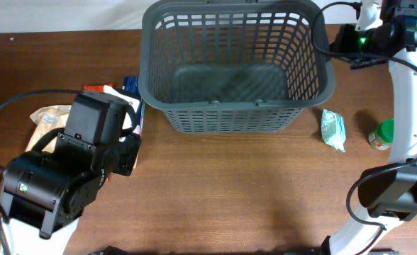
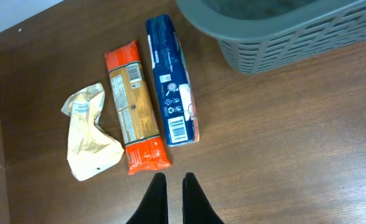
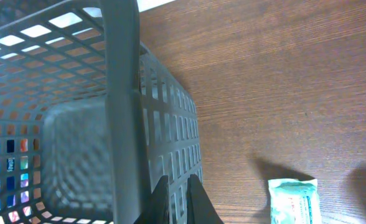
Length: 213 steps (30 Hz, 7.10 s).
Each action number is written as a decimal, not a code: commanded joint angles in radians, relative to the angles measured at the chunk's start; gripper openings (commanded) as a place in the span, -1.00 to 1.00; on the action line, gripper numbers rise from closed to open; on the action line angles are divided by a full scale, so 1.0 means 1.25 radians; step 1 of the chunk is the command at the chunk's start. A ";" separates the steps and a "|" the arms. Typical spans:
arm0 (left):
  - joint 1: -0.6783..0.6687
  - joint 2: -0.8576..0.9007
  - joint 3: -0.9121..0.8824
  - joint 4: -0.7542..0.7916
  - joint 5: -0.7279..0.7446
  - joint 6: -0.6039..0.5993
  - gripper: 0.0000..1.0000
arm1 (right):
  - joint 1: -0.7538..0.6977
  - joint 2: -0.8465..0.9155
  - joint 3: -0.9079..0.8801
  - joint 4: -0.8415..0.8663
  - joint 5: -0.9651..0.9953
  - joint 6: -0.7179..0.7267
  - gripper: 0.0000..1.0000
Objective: Pack container
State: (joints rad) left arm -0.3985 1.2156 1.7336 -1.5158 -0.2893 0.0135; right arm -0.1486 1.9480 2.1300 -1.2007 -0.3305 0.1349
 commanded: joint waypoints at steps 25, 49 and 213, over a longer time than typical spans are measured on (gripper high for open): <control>0.004 0.004 0.003 0.100 -0.115 -0.017 0.17 | -0.054 -0.437 0.011 -0.213 0.118 0.004 -0.92; 0.414 0.467 0.003 0.127 0.304 0.197 0.99 | -0.054 -0.581 0.011 -0.293 -0.131 0.000 0.98; 0.498 0.730 -0.116 0.440 0.151 0.178 0.99 | -0.054 -0.180 0.011 -0.368 0.290 -0.021 0.98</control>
State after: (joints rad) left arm 0.2230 2.1269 1.6024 -0.9760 -0.0643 0.2237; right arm -0.2211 1.6894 2.1357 -1.6638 0.0116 0.1112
